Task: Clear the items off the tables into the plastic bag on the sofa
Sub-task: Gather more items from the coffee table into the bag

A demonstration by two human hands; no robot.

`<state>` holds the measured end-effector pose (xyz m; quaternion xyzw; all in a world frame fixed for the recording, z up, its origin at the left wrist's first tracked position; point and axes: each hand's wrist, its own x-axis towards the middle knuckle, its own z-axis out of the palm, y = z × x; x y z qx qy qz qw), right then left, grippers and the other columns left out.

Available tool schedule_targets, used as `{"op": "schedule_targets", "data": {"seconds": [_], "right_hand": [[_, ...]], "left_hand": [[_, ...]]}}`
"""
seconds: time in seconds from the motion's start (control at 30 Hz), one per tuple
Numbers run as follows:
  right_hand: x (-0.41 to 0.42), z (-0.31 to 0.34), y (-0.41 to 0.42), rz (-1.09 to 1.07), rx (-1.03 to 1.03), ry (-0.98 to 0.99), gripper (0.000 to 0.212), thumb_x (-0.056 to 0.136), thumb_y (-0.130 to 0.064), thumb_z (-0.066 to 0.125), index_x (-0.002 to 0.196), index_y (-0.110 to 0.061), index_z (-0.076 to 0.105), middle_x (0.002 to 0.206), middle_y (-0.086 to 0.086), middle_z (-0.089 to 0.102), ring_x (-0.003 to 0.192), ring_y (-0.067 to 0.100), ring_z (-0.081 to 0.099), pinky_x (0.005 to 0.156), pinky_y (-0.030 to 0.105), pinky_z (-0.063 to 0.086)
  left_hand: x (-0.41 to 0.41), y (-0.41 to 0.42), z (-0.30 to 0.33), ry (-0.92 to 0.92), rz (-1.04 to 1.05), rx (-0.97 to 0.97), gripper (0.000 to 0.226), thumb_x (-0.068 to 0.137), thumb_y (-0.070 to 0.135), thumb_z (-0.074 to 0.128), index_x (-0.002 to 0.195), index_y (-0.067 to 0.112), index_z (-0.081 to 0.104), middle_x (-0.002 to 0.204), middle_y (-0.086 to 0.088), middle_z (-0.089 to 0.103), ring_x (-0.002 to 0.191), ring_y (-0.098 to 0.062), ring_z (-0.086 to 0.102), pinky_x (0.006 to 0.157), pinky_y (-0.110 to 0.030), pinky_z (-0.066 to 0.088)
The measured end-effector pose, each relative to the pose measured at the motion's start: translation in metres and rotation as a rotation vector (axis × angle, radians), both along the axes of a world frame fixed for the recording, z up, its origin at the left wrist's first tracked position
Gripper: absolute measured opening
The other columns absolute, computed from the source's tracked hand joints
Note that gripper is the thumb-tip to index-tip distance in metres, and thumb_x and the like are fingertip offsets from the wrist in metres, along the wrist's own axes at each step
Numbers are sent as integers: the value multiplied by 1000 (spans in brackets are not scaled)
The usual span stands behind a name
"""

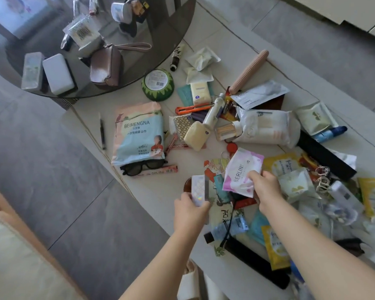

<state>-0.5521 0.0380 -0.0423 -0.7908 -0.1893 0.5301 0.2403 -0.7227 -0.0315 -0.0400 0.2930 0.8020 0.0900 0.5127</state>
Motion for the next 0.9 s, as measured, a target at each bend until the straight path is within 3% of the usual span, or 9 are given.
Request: {"op": "schedule_targets", "data": {"seconds": [0.13, 0.27, 0.4, 0.57, 0.67, 0.73, 0.8, 0.9], "right_hand": [[0, 15, -14, 82, 37, 30, 12, 85, -11, 53, 79, -20, 59, 79, 2, 67, 65, 20, 59, 56, 27, 46], [-17, 37, -27, 175, 51, 111, 15, 86, -10, 52, 85, -21, 62, 85, 4, 70, 73, 24, 63, 66, 34, 50], [-45, 70, -34, 289, 78, 164, 13, 89, -14, 56, 89, -24, 64, 85, -1, 70, 73, 17, 64, 57, 26, 44], [-86, 117, -38, 398, 65, 275, 12, 90, -14, 59, 101, -17, 57, 88, 5, 68, 69, 18, 66, 46, 22, 49], [-121, 145, -46, 494, 30, 327, 9, 93, -18, 54, 101, -15, 56, 91, 8, 67, 76, 23, 67, 54, 32, 57], [-149, 161, -55, 550, 13, 350, 9, 93, -16, 48, 99, -15, 55, 86, 7, 66, 71, 22, 65, 52, 31, 55], [-179, 175, -67, 604, -2, 366, 12, 92, -12, 45, 97, -14, 55, 82, 6, 65, 66, 21, 62, 48, 28, 51], [-224, 191, -88, 710, -34, 401, 16, 92, -8, 42, 98, -14, 55, 85, 9, 66, 69, 25, 62, 60, 35, 51]], "left_hand": [[-18, 4, 10, -29, 160, 43, 34, 82, 29, 65, 103, 18, 41, 103, -3, 56, 85, -16, 61, 57, -25, 49], [-32, -4, 36, -71, 273, 46, 37, 83, 32, 67, 105, 21, 38, 89, 6, 52, 75, -8, 56, 53, -23, 45], [-48, -15, 75, -151, 369, 51, 40, 83, 30, 67, 114, 21, 44, 89, 0, 60, 71, -15, 61, 50, -24, 51], [-80, -37, 129, -193, 474, 97, 36, 85, 39, 64, 112, 18, 51, 85, -4, 65, 54, -17, 65, 42, -22, 45], [-105, -57, 156, -182, 587, 138, 33, 88, 38, 59, 113, 17, 55, 91, -1, 64, 61, -23, 67, 39, -19, 42], [-127, -73, 172, -181, 671, 169, 31, 90, 37, 57, 113, 18, 54, 91, 4, 61, 70, -25, 68, 43, -21, 44], [-151, -91, 186, -183, 753, 187, 27, 92, 35, 55, 112, 18, 53, 90, 4, 60, 59, -19, 66, 44, -20, 44], [-192, -123, 200, -190, 850, 196, 27, 93, 33, 53, 114, 16, 54, 93, -2, 64, 49, -14, 61, 41, -18, 41]]}}
